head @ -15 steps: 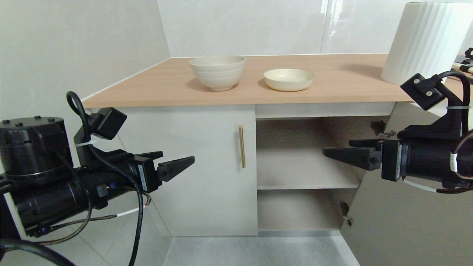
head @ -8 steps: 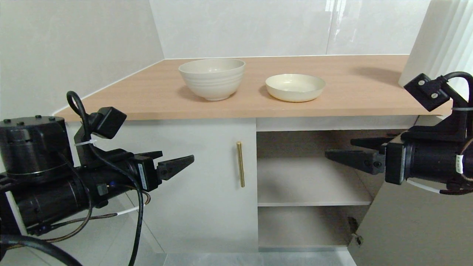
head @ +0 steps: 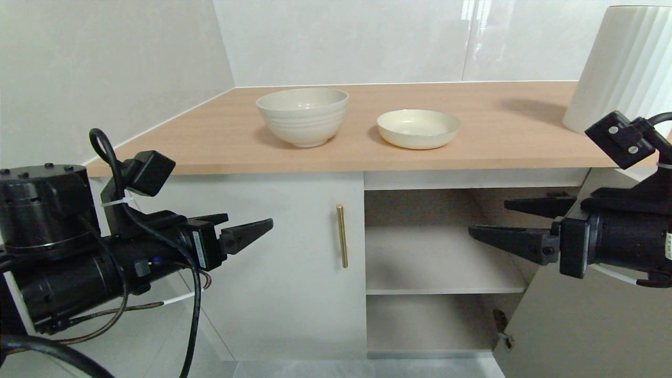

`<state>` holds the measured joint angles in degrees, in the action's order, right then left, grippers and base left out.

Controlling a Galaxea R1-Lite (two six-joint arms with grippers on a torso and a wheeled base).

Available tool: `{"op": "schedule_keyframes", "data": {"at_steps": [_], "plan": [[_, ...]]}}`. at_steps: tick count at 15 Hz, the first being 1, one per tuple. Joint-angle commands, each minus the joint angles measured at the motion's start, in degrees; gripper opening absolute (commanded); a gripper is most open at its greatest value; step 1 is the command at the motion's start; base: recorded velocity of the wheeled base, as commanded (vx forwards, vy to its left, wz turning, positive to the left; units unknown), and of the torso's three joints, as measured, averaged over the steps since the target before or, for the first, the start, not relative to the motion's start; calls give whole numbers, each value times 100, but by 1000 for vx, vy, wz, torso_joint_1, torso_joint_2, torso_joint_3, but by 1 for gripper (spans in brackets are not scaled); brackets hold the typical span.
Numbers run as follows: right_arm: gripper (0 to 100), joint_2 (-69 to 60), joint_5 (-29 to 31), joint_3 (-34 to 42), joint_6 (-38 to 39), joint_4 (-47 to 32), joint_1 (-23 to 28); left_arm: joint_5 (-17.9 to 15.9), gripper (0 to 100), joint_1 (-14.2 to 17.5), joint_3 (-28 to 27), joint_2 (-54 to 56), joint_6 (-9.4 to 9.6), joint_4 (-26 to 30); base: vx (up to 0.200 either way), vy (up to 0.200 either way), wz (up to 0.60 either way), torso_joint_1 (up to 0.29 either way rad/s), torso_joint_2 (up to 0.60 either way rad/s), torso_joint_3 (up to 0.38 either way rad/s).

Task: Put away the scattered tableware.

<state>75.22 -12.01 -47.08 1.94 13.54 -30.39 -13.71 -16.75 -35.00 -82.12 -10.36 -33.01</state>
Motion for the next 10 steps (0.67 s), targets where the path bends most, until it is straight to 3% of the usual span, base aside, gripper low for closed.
{"op": "schedule_keyframes", "data": {"at_steps": [1, 3, 7, 10], "plan": [[100, -42, -3, 41, -97, -1, -2, -8, 100, 5, -7, -15, -1, -3, 0, 0, 0, 95, -334, -227], [100, -33, -3, 50, -115, -1, -2, -8, 100, 5, -7, -24, -1, -3, 0, 0, 0, 129, -232, -261], [100, -25, -3, 50, -124, -1, -2, -8, 100, 5, -16, -33, -1, -3, 0, 0, 0, 84, -511, -273], [100, -7, -3, 50, -124, -1, -2, -17, 100, 5, -16, -33, -1, -3, 0, 0, 0, 286, -473, -284]]}}
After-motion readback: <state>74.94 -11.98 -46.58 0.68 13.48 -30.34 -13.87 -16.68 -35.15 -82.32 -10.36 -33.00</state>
